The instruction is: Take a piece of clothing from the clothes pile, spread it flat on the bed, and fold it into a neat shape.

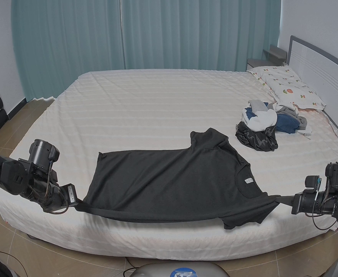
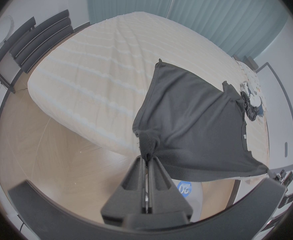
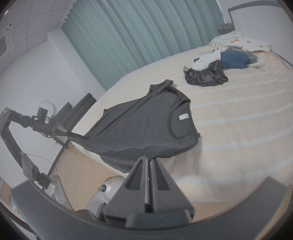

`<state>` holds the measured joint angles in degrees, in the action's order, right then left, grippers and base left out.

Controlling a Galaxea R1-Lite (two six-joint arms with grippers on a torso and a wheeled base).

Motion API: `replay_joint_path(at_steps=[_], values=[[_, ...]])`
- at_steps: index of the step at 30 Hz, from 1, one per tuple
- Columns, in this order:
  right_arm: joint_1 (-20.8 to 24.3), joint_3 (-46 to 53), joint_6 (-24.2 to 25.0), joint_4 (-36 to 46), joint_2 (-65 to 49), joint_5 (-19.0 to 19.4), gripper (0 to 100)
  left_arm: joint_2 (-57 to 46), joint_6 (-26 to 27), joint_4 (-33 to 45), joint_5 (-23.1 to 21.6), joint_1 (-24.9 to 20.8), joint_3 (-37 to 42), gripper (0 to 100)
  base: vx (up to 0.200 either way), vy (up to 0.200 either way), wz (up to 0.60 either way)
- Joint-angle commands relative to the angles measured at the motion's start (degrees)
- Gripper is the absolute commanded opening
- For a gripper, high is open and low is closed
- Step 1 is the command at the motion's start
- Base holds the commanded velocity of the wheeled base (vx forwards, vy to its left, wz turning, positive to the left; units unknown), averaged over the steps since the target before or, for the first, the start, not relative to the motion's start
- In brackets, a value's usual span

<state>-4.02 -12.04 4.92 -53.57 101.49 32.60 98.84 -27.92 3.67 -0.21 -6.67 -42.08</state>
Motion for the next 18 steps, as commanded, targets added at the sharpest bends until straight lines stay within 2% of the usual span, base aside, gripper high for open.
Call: replay_joint_path(at_steps=[1,10,18], values=[[0.1,-8.7,0.3,5.9,4.2,0.5,0,7.0,-2.4,-0.2,-0.1,0.1,-6.1,0,0.0,0.0,0.0],[0.2,-23.0,1.1,18.6,9.5,1.8,0,17.2,-4.3,-0.1,-0.1,0.1,-15.8,0,0.0,0.0,0.0],[0.9,-31.6,1.5,22.8,17.1,1.2,0,26.1,-7.2,0.5,0.1,0.1,-25.2,0,0.0,0.0,0.0]])
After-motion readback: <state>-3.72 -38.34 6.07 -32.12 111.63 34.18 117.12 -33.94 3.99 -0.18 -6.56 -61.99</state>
